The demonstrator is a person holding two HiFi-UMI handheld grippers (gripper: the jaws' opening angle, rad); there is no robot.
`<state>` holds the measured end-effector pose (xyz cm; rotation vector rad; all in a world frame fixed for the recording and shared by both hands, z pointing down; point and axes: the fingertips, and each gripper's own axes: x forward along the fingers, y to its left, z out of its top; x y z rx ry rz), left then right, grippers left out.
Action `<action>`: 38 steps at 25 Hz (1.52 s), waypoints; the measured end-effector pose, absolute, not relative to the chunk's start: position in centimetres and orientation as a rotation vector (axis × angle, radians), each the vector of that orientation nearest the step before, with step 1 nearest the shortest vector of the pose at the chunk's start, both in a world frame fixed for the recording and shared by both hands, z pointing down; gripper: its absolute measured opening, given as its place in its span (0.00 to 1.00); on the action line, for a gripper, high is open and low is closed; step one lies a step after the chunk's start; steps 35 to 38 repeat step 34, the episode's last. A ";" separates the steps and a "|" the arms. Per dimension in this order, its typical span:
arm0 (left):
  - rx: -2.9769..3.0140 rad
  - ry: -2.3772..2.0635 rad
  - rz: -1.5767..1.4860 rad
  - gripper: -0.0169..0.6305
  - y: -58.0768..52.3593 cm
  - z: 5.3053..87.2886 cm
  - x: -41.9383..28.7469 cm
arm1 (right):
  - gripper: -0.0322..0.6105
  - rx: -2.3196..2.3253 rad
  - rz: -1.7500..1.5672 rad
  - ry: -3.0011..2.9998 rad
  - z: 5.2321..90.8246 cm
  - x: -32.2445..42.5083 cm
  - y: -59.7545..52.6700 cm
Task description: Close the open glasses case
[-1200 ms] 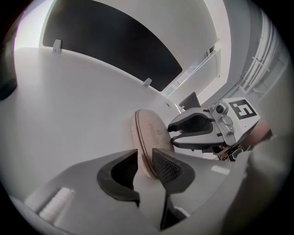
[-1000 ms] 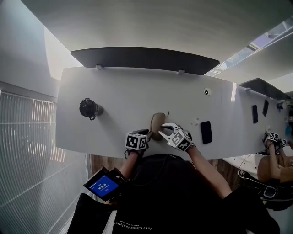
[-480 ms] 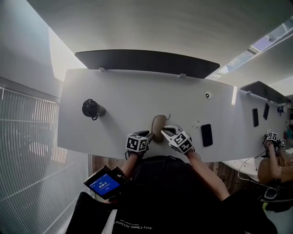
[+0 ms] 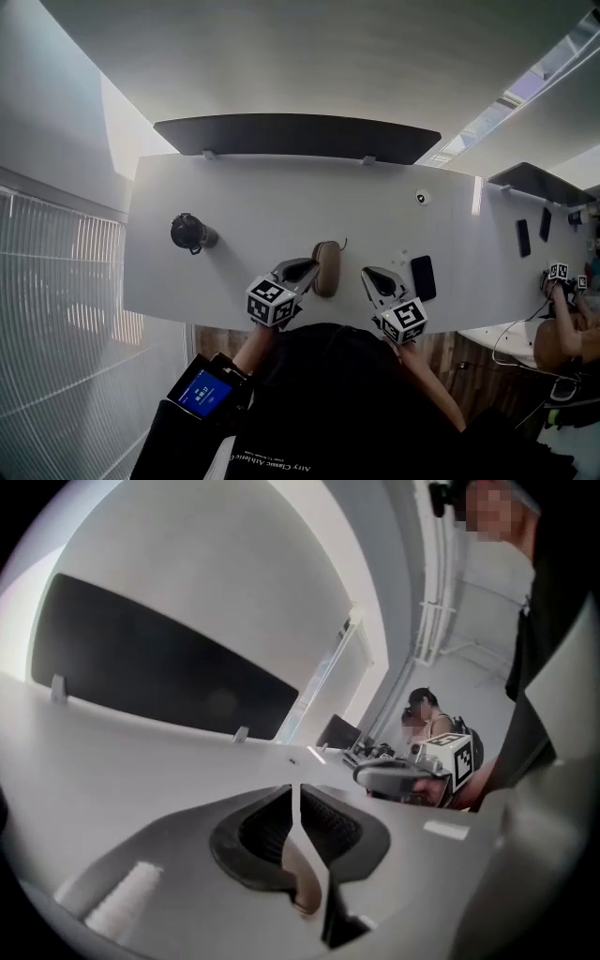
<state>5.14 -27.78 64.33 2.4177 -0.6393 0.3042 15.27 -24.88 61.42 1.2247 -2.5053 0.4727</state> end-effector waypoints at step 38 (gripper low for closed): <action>2.489 -0.786 0.316 0.04 -24.0 64.5 3.8 | 0.06 0.919 0.463 -2.530 64.7 10.7 -20.0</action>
